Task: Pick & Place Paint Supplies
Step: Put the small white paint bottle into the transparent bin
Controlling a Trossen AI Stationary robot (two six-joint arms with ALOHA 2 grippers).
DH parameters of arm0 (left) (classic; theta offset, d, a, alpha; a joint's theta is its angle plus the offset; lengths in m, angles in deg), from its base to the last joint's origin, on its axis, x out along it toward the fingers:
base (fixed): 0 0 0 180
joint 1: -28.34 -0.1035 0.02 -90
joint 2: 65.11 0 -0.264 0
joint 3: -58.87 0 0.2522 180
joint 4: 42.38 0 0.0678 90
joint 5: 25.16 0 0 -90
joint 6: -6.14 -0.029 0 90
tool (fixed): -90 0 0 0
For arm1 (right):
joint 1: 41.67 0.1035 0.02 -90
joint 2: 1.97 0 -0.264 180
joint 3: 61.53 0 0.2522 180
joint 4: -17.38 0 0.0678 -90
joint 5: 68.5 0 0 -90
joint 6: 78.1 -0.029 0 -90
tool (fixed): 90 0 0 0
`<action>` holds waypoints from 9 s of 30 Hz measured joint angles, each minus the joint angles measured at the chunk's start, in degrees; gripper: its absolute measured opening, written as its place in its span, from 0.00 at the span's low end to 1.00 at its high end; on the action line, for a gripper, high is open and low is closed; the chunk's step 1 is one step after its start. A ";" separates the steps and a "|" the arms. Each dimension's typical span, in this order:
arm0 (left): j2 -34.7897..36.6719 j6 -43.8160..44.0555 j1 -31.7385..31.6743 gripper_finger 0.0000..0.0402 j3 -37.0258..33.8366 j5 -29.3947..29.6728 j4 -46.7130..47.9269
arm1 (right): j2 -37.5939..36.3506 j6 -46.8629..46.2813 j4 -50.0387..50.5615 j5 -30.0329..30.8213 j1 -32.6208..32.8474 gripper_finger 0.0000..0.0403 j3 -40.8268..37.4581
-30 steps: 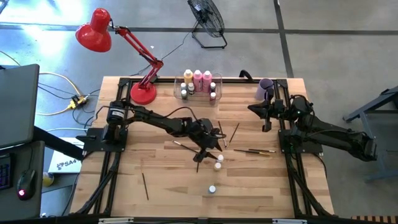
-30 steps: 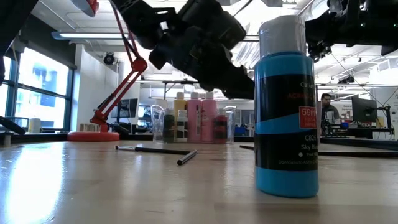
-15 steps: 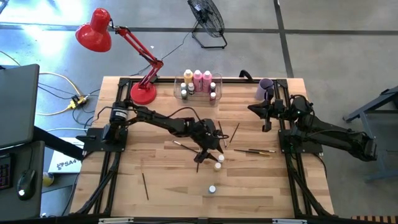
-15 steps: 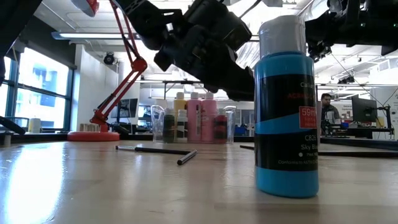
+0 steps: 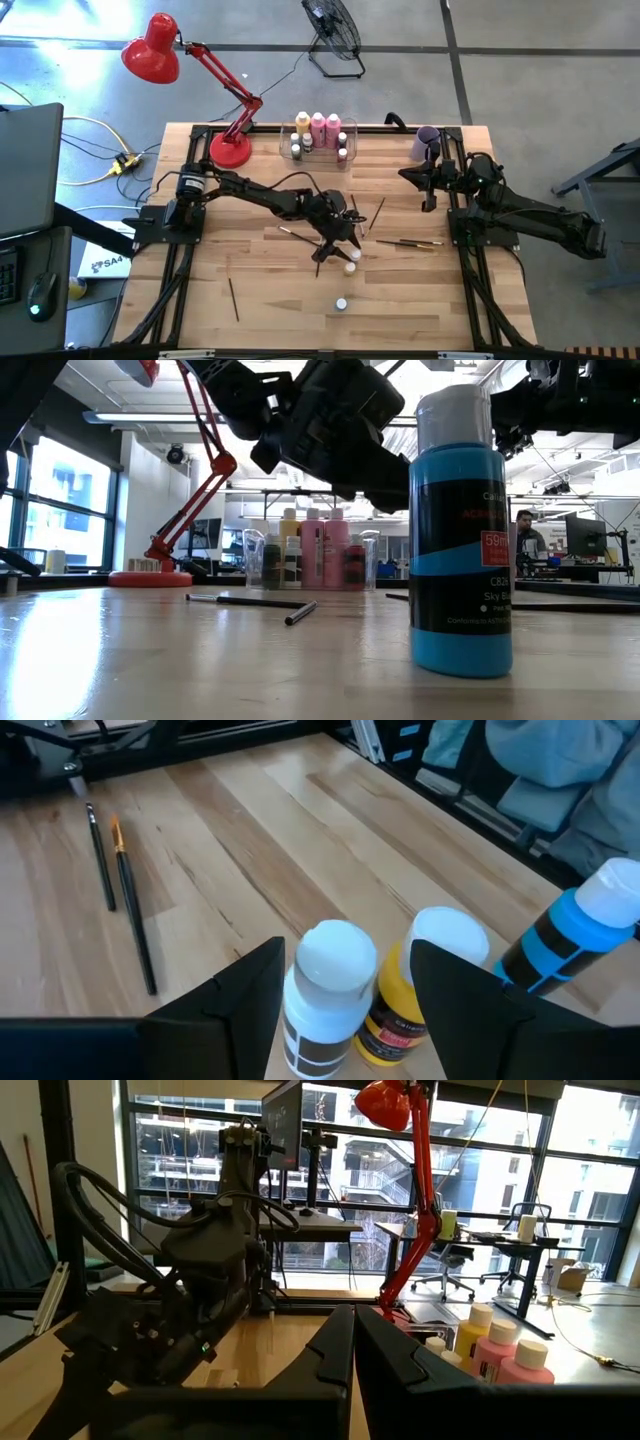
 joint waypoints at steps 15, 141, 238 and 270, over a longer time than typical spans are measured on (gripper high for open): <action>0.00 0.00 -0.02 0.53 0.00 1.40 0.24 | 0.00 0.00 0.00 0.00 0.00 0.01 0.00; -1.57 7.65 -2.32 0.34 -0.04 3.06 -3.39 | 0.00 0.02 1.25 0.22 -0.01 0.01 0.02; 15.91 21.48 -26.53 0.30 -20.35 49.87 -5.32 | 0.26 0.02 2.56 6.08 0.01 0.01 0.02; 15.91 21.00 -25.64 0.32 -20.35 51.08 -5.46 | 0.24 0.02 2.56 6.08 0.02 0.01 0.02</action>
